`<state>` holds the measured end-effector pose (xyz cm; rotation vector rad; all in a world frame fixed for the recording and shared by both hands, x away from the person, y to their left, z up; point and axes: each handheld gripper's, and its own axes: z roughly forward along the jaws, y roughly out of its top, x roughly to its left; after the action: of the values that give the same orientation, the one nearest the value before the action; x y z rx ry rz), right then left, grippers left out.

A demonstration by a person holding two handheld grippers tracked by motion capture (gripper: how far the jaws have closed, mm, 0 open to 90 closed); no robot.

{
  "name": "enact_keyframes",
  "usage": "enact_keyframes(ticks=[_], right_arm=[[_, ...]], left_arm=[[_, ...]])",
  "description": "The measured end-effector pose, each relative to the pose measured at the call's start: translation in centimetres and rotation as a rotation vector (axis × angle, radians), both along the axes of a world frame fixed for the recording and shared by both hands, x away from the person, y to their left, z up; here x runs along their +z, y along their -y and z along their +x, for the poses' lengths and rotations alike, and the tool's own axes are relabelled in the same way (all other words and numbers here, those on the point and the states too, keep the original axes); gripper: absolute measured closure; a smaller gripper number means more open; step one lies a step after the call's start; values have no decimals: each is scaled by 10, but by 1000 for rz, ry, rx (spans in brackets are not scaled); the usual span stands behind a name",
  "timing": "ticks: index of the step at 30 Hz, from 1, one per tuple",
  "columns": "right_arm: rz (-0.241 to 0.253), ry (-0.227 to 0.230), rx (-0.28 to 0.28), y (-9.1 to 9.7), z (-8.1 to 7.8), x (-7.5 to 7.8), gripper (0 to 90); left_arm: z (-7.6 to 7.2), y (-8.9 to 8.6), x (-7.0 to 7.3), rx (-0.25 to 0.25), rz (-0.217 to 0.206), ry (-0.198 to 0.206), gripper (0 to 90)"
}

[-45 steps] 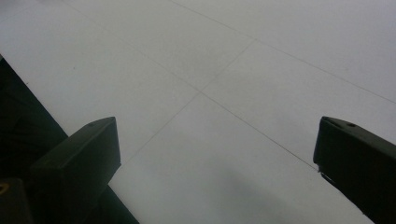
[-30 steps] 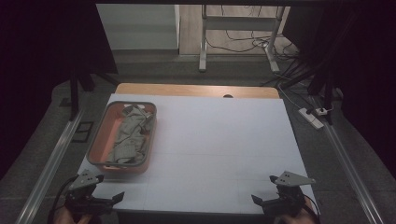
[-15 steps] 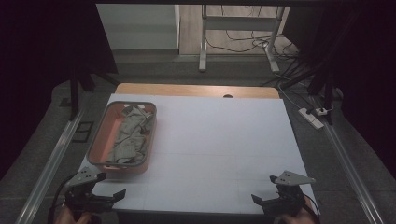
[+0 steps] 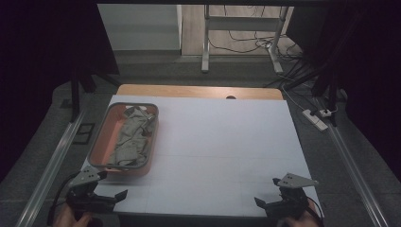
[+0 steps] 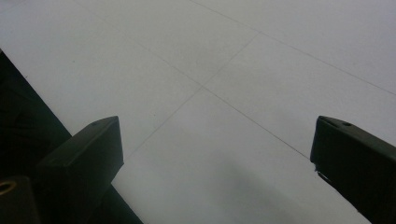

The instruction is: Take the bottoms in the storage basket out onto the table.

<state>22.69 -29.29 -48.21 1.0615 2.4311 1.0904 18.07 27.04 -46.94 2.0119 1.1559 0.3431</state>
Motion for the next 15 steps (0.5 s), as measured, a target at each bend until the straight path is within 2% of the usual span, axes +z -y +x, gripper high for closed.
enact_keyframes(ticks=[1,3,5,11,15], right_arm=[[0,0,0,0,0,0,23],[0,-1,0,0,0,0,22],[-1,-2,0,0,0,0,22],[-3,-3,2,-1,0,0,22],[-7,-3,4,-1,0,0,22]], left_arm=[[2,-2,2,4,-16,0,0],[3,-3,3,8,-21,1,0],[8,-3,4,24,-8,-1,0],[16,-2,4,27,16,0,0],[19,-4,5,33,17,1,1]])
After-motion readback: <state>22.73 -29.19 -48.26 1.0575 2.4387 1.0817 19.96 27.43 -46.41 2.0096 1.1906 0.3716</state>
